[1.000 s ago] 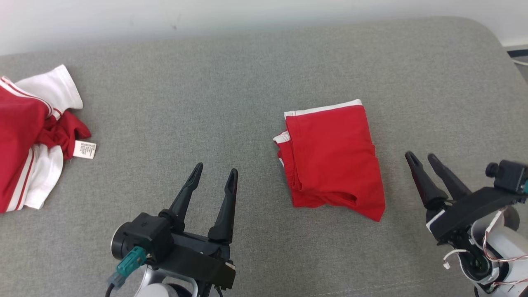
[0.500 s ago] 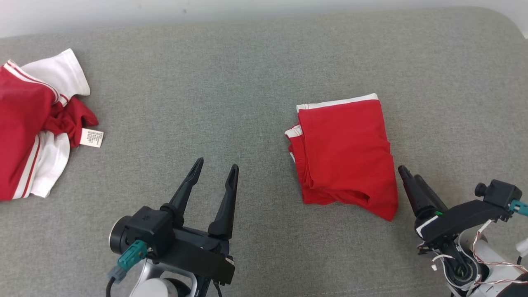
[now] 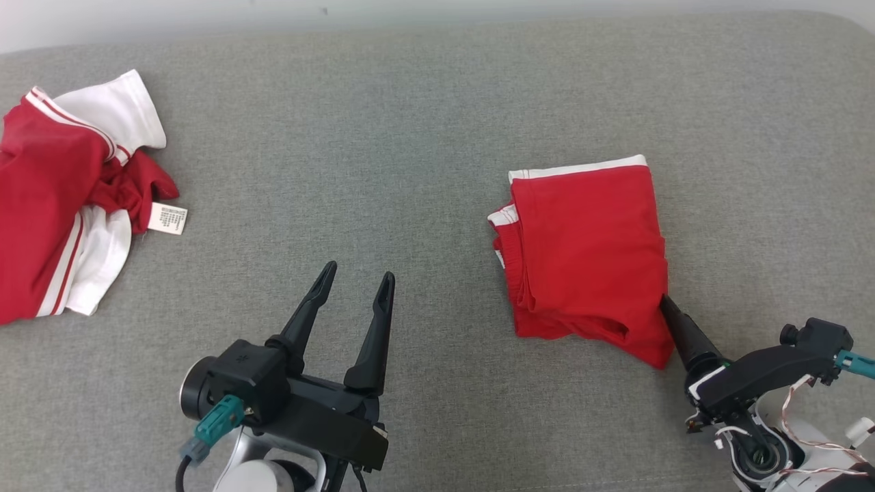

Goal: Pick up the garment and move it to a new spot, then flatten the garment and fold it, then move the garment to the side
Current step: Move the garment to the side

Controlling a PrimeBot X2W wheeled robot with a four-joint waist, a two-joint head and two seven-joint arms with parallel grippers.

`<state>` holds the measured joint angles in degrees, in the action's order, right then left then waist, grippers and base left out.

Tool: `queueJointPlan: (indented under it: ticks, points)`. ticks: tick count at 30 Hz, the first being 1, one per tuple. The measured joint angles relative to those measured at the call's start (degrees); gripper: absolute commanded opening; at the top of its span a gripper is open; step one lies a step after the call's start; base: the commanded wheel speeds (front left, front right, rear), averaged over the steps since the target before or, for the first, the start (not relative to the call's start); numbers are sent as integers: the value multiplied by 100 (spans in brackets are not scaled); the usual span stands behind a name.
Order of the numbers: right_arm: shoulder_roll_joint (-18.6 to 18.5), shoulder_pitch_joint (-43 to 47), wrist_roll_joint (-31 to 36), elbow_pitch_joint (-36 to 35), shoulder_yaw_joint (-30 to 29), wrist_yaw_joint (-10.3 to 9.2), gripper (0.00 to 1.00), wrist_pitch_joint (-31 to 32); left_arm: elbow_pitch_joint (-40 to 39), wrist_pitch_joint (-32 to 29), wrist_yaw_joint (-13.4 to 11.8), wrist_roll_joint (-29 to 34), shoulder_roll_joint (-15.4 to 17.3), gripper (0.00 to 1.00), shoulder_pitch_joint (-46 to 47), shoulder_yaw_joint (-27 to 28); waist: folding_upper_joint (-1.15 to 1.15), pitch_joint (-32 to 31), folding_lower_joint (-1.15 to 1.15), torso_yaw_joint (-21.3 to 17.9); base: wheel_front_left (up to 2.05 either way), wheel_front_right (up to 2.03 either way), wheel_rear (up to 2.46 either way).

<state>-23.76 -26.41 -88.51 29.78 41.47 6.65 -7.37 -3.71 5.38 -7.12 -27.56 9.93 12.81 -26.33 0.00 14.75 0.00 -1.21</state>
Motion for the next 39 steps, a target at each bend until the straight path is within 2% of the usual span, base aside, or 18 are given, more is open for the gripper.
queueJointPlan:
  ticks: [7, 12, 22, 23, 24, 26, 27, 39]
  points:
    - [3, -8, -374, -68, -158, 43, 100, 280, -22, -24, 0, 2, -1, 100, 17, -3, -1, 57, 0, 108, 0, 0, 0]
    - [-16, -22, -612, -464, -145, 42, 100, 711, -34, -23, 0, 34, 5, 100, 23, 29, 0, 93, 0, 146, 0, 0, 0]
    - [46, -73, -719, -757, -159, 41, 100, 1073, -65, -23, 0, 48, 1, 100, 25, 38, 0, 139, 0, 168, 0, 0, 0]
    - [46, -104, -715, -757, -159, 41, 97, 1083, -66, -24, 0, 48, 1, 100, 25, 41, 0, 145, 0, 170, 0, 0, 0]
    - [49, -136, -695, -761, -171, 41, 55, 1081, -67, -24, 0, 49, 0, 100, 26, 44, 0, 152, 0, 173, 0, 0, 0]
    - [65, -205, -620, -770, -201, 42, 22, 1055, -69, -24, 0, 49, 0, 100, 29, 53, 0, 164, 0, 176, 0, 0, 0]
    - [94, -242, -614, -776, -222, 42, 1, 1022, -71, -24, 0, 49, 0, 100, 32, 57, 0, 171, 0, 177, 0, 0, 0]
    - [82, -271, -303, -976, -393, 42, 0, 649, -105, -23, -1, 53, 51, 100, 79, 210, 0, 200, 0, 45, 0, 0, 0]
